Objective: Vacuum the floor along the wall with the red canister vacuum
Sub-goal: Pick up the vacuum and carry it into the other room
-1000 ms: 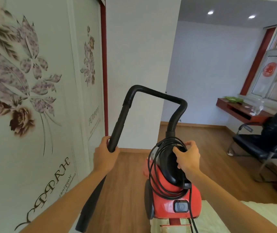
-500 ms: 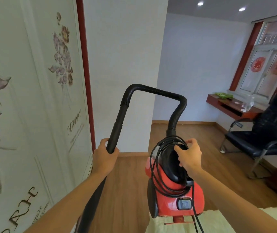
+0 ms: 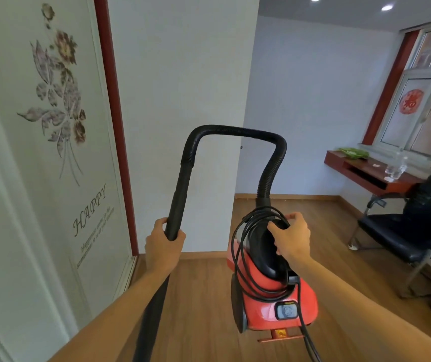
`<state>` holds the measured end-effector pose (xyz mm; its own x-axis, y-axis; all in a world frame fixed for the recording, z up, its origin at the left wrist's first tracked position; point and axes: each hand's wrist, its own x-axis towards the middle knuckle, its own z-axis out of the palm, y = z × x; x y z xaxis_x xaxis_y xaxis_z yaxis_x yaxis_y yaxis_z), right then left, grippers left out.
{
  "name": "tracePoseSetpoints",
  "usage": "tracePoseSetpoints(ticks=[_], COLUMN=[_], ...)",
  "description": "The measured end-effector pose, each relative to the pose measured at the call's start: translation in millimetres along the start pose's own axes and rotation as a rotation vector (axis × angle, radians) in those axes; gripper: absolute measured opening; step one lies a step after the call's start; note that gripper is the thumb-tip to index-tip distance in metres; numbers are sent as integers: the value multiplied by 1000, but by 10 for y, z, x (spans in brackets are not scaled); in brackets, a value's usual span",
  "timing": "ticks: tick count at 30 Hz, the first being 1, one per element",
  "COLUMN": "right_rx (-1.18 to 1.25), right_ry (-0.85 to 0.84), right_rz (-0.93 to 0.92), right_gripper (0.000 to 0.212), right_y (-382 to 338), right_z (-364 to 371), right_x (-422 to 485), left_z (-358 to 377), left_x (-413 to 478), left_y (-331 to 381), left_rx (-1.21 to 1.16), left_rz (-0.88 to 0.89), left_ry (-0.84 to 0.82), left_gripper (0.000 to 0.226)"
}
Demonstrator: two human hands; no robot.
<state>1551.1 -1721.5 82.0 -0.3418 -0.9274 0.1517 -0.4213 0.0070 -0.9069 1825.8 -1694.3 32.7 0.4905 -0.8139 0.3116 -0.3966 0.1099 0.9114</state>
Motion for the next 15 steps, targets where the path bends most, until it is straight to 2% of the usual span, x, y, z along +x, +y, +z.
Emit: tracePoseSetpoints(ticks=[8, 15], right_rx=[11, 31], right_ry=[17, 106], right_rz=[62, 112], right_gripper=[34, 35], right_y=[59, 44], right_z=[579, 1115], right_x=[789, 1561], left_z=[557, 1118], left_x=[957, 2017], left_y=[-336, -609], left_rx=[8, 17], left_rz=[16, 50], left_ry=[-54, -152], left_gripper=[45, 43])
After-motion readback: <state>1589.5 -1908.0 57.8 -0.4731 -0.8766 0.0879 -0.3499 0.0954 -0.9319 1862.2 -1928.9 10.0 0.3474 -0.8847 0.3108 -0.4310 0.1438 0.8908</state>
